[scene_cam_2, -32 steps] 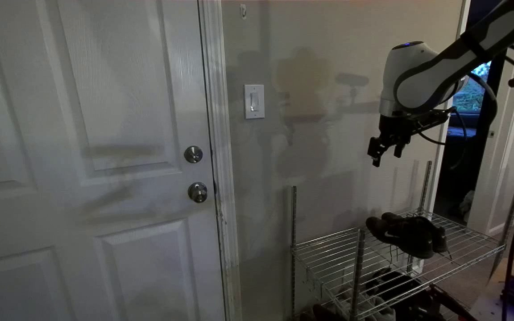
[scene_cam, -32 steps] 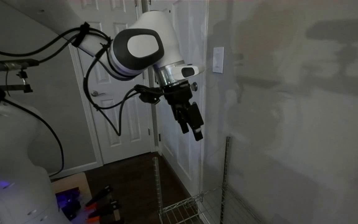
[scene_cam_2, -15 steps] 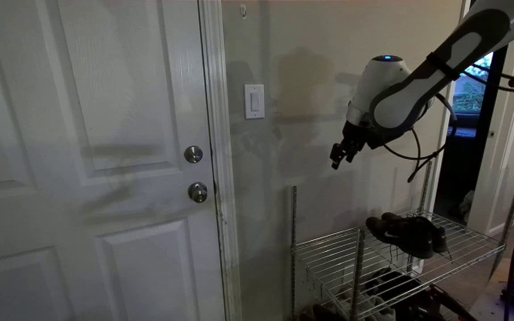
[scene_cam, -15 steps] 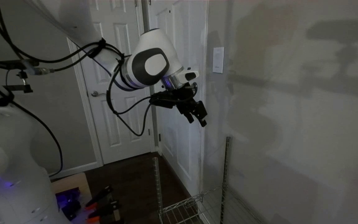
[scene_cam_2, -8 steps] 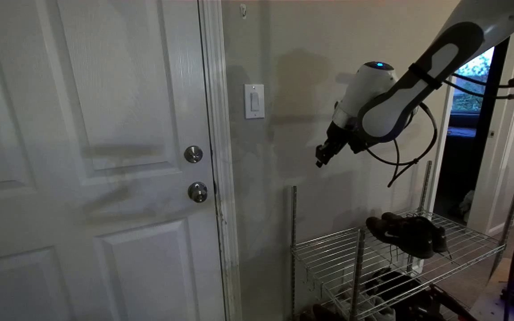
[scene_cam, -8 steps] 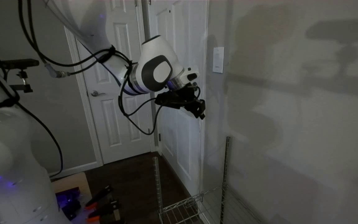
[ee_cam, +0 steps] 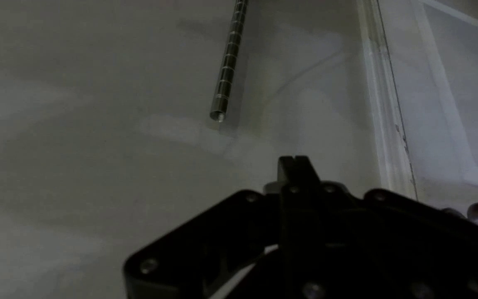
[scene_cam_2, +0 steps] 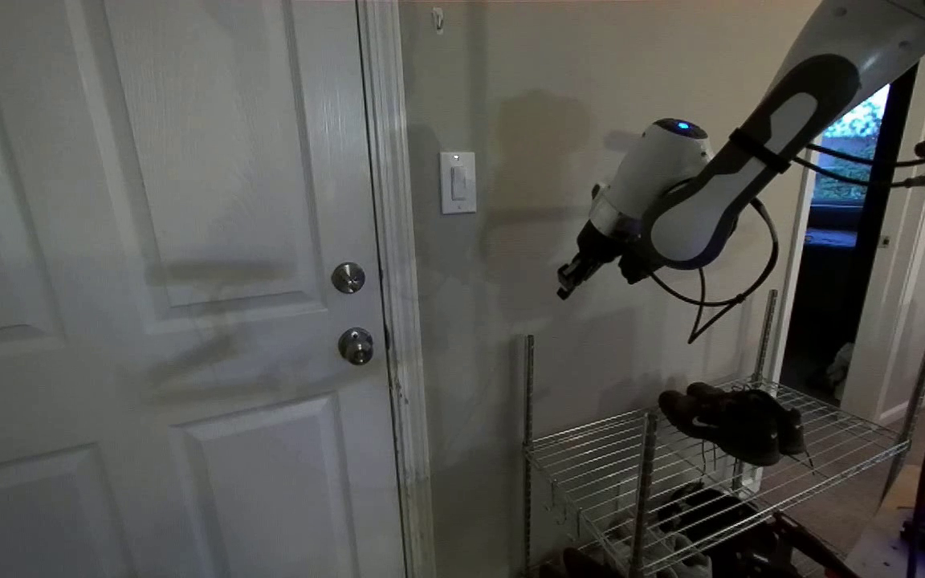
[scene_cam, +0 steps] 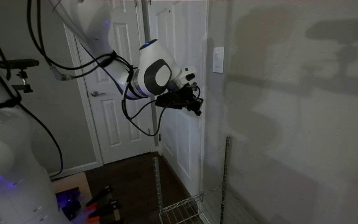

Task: Push the light switch upwards

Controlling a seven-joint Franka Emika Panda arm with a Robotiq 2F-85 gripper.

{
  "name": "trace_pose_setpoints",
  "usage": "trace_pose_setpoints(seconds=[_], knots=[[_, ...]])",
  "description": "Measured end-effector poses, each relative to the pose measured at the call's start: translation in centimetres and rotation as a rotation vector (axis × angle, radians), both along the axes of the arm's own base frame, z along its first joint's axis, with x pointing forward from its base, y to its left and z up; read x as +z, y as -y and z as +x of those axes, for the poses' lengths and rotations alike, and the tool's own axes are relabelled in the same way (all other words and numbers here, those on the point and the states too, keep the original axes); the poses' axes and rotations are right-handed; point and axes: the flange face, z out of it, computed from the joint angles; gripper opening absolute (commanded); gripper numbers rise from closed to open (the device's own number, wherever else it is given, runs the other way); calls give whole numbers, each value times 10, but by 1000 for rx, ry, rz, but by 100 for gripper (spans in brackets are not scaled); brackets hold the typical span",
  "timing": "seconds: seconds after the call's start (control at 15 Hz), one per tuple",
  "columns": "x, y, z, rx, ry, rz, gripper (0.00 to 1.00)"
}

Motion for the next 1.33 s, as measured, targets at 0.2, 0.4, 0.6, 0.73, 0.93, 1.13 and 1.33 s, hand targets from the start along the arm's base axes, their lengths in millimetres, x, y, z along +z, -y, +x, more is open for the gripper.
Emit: trace_pose_setpoints(seconds=[0.2,0.4,0.6,0.73,0.93,1.13,1.33], knots=[[8,0,-2,99,65,-74,5],[21,8,-5,147,134,-111,5],[35,16,-5,148,206,-101,5],[41,21,-6,140,238,-97,5],[49,24,-6,132,278,-89,5],[52,12,-6,157,308,-74,5],[50,-13,-5,203,325,-47,4]])
